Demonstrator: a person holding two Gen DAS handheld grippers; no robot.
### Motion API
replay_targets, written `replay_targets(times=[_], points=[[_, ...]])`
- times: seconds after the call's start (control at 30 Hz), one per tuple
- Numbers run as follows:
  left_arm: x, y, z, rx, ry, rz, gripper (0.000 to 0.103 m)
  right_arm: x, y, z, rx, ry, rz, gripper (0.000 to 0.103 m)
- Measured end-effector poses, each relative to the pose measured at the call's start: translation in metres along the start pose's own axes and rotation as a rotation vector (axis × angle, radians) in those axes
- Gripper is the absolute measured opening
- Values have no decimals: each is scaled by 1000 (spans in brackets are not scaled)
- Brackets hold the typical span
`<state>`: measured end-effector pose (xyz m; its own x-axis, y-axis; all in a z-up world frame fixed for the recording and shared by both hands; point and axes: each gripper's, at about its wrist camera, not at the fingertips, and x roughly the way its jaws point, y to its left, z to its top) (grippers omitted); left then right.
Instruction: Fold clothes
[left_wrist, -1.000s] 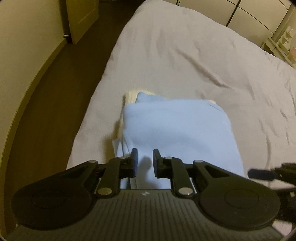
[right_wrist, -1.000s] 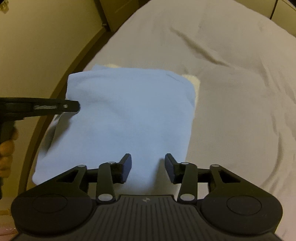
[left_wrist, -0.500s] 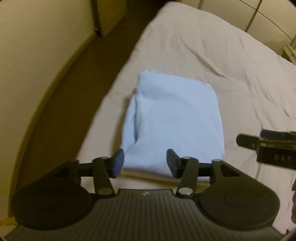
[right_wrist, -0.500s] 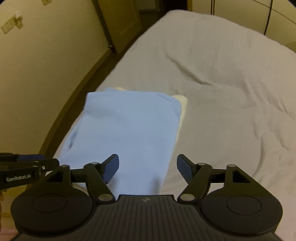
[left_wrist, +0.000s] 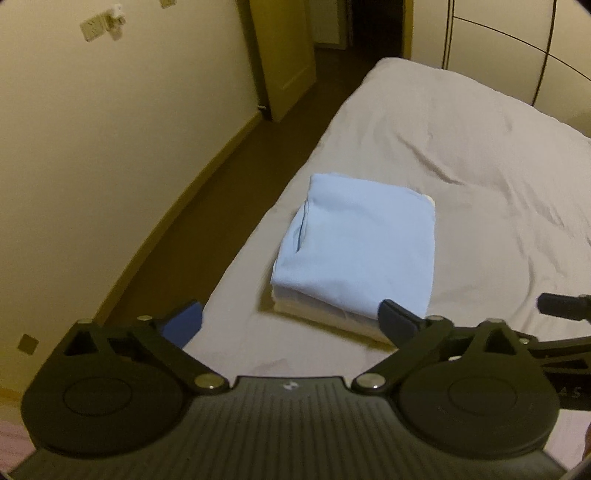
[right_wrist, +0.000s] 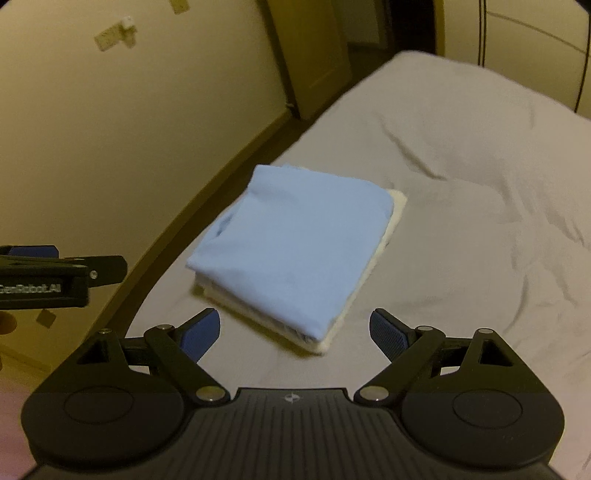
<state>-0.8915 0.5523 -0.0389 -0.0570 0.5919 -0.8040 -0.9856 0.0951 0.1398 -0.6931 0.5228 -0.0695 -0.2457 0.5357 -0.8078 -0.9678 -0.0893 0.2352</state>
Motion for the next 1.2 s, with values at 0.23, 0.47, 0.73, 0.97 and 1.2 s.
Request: replay_targets(times=[0.23,0.47,0.73,0.97,1.2], points=[[-45,-30,-35,-72,-46,35,102,-58,-29,-28,-49,-91,-15,103],[-80,-74,-72,-100,-79,142,102,-98,-49,-55,-174,-164,-68,103],[-83,-111,-95,-172,-31,140,102,-123,-92,-70,-112,-198,59,103],[-74,-131,-98,-235,4,150,102,-110,-115,-63,-161,-95,59,103],[-48,-138,-98,-292,53,151,102,-85,-125,-58,-228,-23,46,103]])
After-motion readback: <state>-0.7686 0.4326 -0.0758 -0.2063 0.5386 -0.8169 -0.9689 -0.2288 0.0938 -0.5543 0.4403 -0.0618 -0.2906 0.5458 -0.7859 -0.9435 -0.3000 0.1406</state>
